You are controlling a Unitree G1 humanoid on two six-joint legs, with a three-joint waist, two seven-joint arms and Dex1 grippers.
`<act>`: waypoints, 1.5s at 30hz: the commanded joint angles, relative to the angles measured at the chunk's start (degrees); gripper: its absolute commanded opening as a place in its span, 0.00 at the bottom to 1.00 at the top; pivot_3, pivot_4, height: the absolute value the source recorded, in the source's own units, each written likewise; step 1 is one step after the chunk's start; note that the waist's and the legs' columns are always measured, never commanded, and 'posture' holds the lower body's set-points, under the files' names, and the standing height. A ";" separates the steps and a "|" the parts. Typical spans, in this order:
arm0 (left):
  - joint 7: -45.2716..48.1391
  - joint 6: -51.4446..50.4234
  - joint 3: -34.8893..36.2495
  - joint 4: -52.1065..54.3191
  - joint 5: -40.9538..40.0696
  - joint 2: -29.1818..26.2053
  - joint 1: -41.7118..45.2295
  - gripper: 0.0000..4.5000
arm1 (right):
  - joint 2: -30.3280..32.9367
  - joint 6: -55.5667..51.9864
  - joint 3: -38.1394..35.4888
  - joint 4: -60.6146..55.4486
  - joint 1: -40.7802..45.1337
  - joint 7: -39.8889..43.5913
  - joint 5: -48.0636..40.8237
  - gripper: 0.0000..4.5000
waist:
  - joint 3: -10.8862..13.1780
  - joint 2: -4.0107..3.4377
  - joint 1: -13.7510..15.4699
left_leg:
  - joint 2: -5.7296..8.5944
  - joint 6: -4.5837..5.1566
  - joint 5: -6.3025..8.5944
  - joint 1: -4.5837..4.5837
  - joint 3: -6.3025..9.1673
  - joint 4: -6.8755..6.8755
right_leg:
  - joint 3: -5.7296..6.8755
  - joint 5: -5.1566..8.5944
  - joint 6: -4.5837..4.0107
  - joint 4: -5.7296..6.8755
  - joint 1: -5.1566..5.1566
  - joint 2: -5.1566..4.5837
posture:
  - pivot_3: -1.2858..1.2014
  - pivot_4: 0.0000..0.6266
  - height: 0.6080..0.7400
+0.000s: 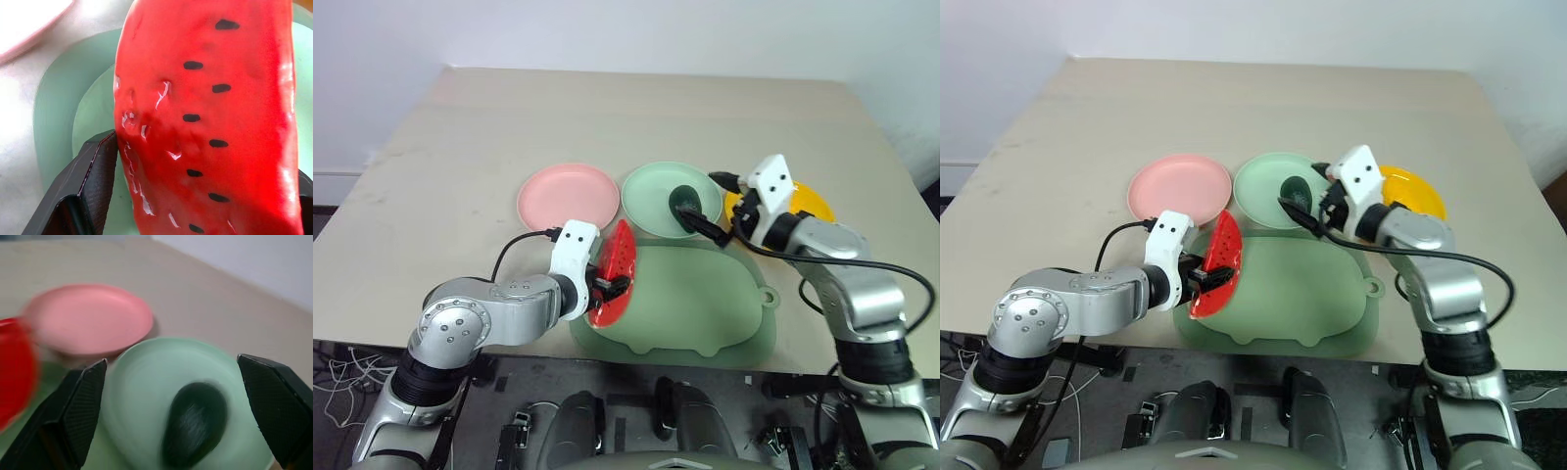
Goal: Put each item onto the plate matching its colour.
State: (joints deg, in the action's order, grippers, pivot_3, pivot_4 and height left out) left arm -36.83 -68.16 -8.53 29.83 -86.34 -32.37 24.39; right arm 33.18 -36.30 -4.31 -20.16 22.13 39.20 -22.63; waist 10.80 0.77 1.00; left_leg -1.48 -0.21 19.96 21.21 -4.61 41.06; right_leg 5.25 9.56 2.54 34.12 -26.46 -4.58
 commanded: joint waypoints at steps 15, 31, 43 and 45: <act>12.16 11.75 7.68 -39.45 32.20 7.83 24.89 0.72 | 0.66 -1.89 6.17 -7.68 -8.31 1.07 -2.75 1.00 | 0.03 0.06 -0.23 | 0.05 -0.03 -0.03 -0.03 -0.08 -0.02 | 0.04 0.01 0.00 -0.03 0.05 0.10 | 0.52 0.24 1.00; 15.52 5.60 20.96 -34.60 39.69 16.76 26.98 0.99 | 2.17 -1.31 4.72 -6.68 -7.93 0.00 -2.29 1.00 | 0.08 0.15 -0.25 | 0.00 -0.01 -0.02 0.08 0.05 0.02 | 0.14 0.00 0.03 -0.05 0.00 -0.01 | 0.52 0.24 1.00; 44.76 22.19 19.10 -7.38 49.57 -3.02 4.28 0.99 | 6.05 4.50 -3.80 2.26 -7.68 4.19 -3.06 1.00 | 0.10 0.12 -0.85 | -0.08 -0.03 -0.02 0.03 -0.08 -0.10 | 0.05 0.01 0.00 0.01 -0.11 0.03 | 0.52 0.24 1.00; 50.86 26.44 20.38 -4.70 50.52 -4.99 -4.73 0.99 | 6.89 5.61 -5.98 1.99 -10.88 6.56 -4.10 1.00 | 0.10 0.13 -0.46 | -0.08 -0.01 -0.01 0.06 -0.09 -0.07 | 0.06 0.01 0.00 -0.02 -0.11 0.02 | 0.52 0.24 1.00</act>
State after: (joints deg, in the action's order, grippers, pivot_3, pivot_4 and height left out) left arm 9.37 -45.64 10.08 21.71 -36.85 -36.29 21.95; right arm 39.26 -32.18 -7.70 -17.37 12.60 44.00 -25.10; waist 10.90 0.90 0.54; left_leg -1.57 -0.20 19.96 21.26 -4.70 40.98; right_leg 5.30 9.58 2.54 34.07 -26.56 -4.55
